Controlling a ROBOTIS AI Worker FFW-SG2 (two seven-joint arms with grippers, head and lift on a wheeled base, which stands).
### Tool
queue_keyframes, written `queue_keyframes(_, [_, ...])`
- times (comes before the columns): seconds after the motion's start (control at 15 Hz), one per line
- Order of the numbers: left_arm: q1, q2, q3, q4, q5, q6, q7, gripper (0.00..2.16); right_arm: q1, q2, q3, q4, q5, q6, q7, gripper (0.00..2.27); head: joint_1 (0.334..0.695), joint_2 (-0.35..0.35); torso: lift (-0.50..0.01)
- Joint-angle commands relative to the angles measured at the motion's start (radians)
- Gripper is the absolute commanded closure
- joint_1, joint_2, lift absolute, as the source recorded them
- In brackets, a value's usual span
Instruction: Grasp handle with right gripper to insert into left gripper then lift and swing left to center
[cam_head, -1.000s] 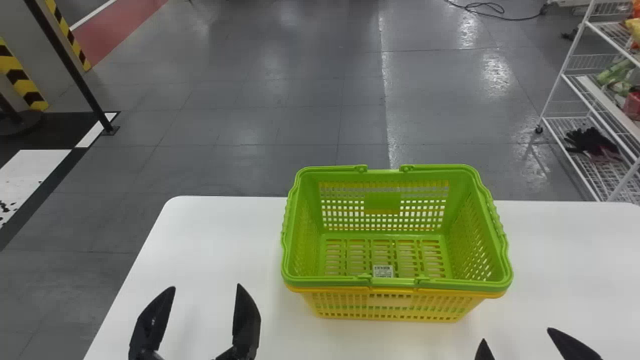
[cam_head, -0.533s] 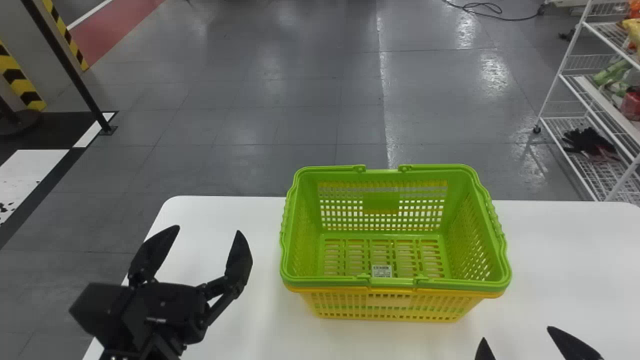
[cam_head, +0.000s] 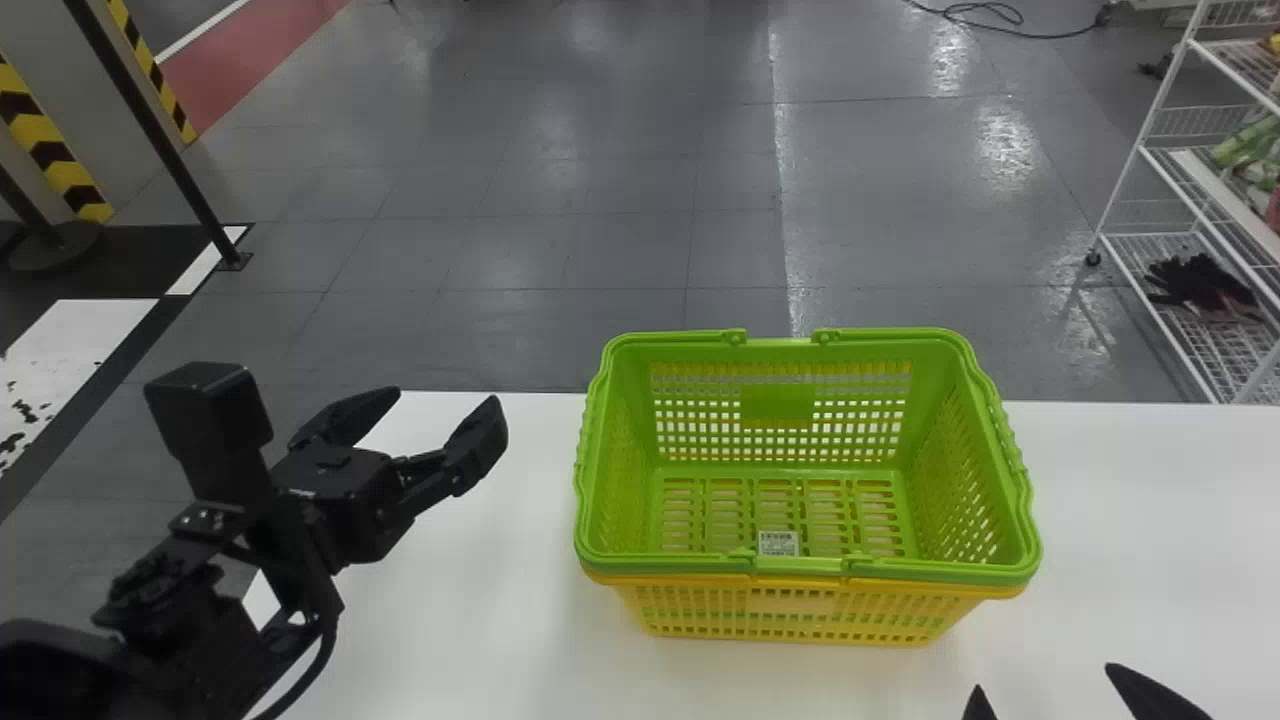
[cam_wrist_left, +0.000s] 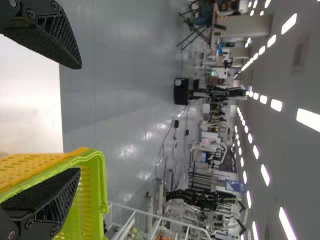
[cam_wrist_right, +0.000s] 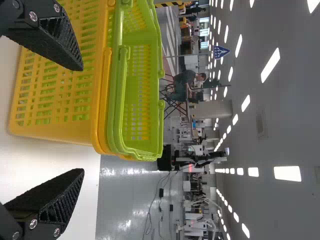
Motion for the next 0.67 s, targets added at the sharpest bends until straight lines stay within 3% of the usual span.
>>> queue_keyframes(0.0, [-0.084, 0.004, 0.037, 0.016, 0.095, 0.181, -0.056, 0.07, 0.005, 0.002, 0.000, -0.007, 0.005, 0.012, 0.000, 0.08, 0.695, 0.147, -0.093])
queue_keyframes(0.4, [-0.302, 0.016, 0.084, 0.132, 0.279, 0.595, -0.106, 0.07, 0.012, 0.002, 0.000, -0.014, 0.006, 0.024, 0.000, 0.08, 0.695, 0.109, -0.093])
queue_keyframes(0.6, [-0.373, 0.015, 0.069, 0.215, 0.293, 0.681, -0.111, 0.07, 0.016, 0.000, 0.000, -0.014, 0.008, 0.021, 0.000, 0.08, 0.695, 0.102, -0.093])
